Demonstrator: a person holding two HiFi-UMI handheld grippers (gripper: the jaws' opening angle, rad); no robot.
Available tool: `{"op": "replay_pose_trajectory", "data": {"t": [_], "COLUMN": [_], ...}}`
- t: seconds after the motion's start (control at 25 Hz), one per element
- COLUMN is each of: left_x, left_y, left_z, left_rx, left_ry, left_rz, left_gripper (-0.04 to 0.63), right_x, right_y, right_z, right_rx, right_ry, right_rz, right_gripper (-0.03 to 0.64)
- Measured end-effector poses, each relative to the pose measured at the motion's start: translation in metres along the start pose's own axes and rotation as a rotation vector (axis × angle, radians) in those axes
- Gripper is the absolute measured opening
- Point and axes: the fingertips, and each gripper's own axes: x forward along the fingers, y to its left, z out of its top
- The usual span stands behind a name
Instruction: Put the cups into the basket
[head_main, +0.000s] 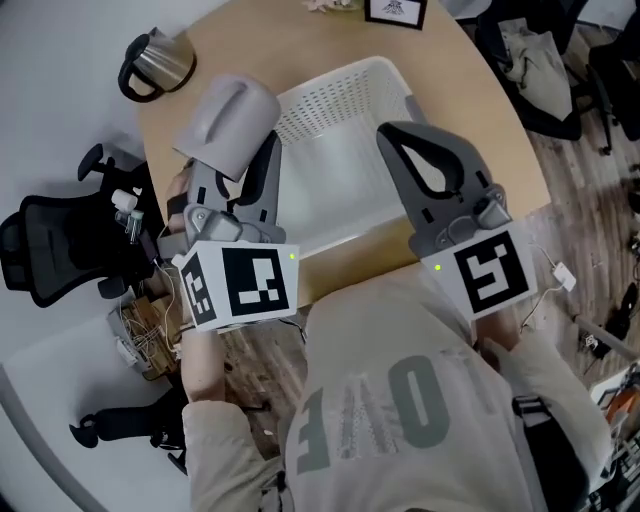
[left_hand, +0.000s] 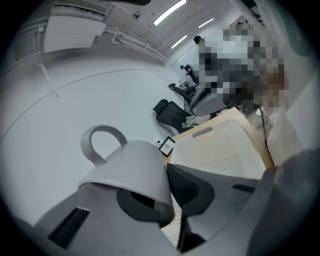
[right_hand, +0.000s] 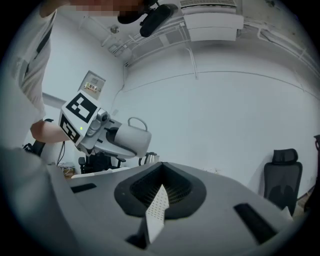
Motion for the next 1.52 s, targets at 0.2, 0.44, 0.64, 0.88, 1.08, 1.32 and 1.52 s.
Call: {"op": "replay_pose_trajectory", "data": {"t": [0.2, 0.44, 0.64, 0.88, 1.08, 1.32, 1.52], "left_x": [0.048, 0.083, 0.099, 0.103, 0.106, 0.111, 0.108], "left_y": [-0.064, -0.135, -0.182, -0.218, -0.231, -0.241, -0.238], "left_z": [-0.036, -0.076, -0.099, -0.132, -0.164, -0.161, -0.151], "left_rx": [0.174, 0.264, 0.464, 0.599, 0.624, 0.577, 0.541], "left_ry": [0.167, 0.299, 0.407, 0.487, 0.543, 0.548, 0.536], "left_rz": [-0.268, -0.553, -0.724, -0.894, -0.96, -0.964, -0.951], "left_gripper": [0.051, 0.051, 0.051, 0.051, 0.052, 0.067, 0.084], "right_x": [-0.012, -0.044, -0.089, -0.141, -0.148, -0.141, -0.137], "right_y": [-0.018, -0.044, -0.065, -0.092, -0.091, -0.085, -0.078], "right_z": [-0.01, -0.042, -0.06, -0.075, -0.081, -0.079, -0.079], "right_rx": [0.062, 0.194, 0.321, 0.309, 0.296, 0.283, 0.277], "right_ry": [-0.004, 0.011, -0.023, 0.006, 0.027, 0.053, 0.066], "right_rz": [-0.062, -0.179, -0.263, -0.449, -0.502, -0.461, -0.428], "right_gripper": [-0.002, -0.002, -0.002, -0.002, -0.002, -0.002, -0.002]}}
